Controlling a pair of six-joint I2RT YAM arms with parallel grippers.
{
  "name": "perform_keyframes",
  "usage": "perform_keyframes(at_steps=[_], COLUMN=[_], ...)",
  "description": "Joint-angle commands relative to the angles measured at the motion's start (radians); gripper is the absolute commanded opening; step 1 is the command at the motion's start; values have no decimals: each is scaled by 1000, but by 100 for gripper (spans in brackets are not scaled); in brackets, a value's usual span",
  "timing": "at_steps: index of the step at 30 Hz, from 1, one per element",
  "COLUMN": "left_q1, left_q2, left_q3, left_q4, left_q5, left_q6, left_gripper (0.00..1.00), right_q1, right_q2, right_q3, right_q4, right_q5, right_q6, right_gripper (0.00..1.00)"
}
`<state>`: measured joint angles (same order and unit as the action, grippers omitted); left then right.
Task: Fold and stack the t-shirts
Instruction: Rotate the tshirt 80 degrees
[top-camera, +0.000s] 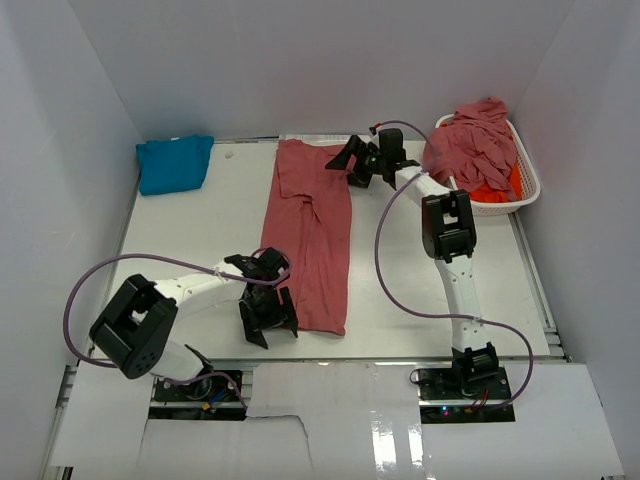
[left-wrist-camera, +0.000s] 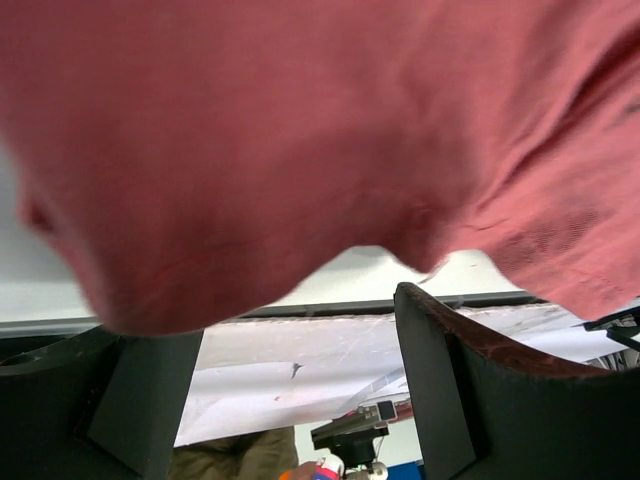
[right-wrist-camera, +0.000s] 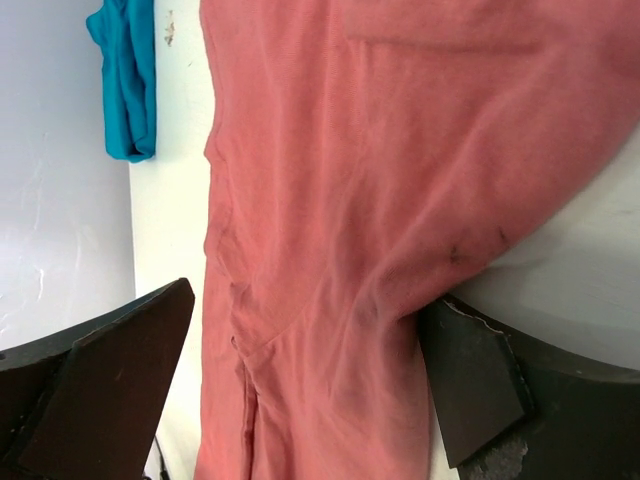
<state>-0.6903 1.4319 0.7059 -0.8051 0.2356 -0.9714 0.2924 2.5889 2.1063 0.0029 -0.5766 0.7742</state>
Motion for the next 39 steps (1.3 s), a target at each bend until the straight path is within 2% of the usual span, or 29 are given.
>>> perform_keyframes(at_steps=[1,6,11,14,16,20,22,25,26,28,29,31,35,39], left_q1=[-21,-46,-49,-51,-51,-48,-11,99,221,351,447,507,508,517], left_q2=[35,47,9,-10,-28,-57,-54,-96,-122,-186,-191,-173,-159,-186], left_q3=[35,85,180,315,398,538,599,575,501,426,396,391,383,267], left_q4=[84,96,48,6,-20,-167,-222,-261,-226,-188,-178,-190,-165,-99], left_q5=[-28,-12,-19,52,77,30,-16,26,66,169,177,141,67,4], left_q6=[-27,-33,-38,-50,-76,-61,-15,52,72,161,202,314,341,330], left_gripper=[86,86,86,87,87,88,88,89,89,89,89,89,89,90], right_q1=[25,27,-22,-87,-125,-185,-205,-196,-188,-154,-144,-110,-62,-30], right_q2=[39,36,-59,-108,-142,-170,-203,-290,-324,-450,-493,-643,-898,-1157], right_q3=[37,41,-20,-77,-69,-37,-51,-94,-167,-263,-361,-455,-681,-952], right_q4=[20,5,-40,-23,-87,-196,-257,-340,-374,-395,-417,-438,-495,-557], right_q5=[-11,-3,41,15,37,44,38,58,64,104,122,148,193,150], right_q6=[30,27,-36,-29,-68,-148,-191,-282,-303,-357,-371,-394,-385,-325], right_gripper=[98,97,96,96,96,96,96,96,97,96,96,96,93,90])
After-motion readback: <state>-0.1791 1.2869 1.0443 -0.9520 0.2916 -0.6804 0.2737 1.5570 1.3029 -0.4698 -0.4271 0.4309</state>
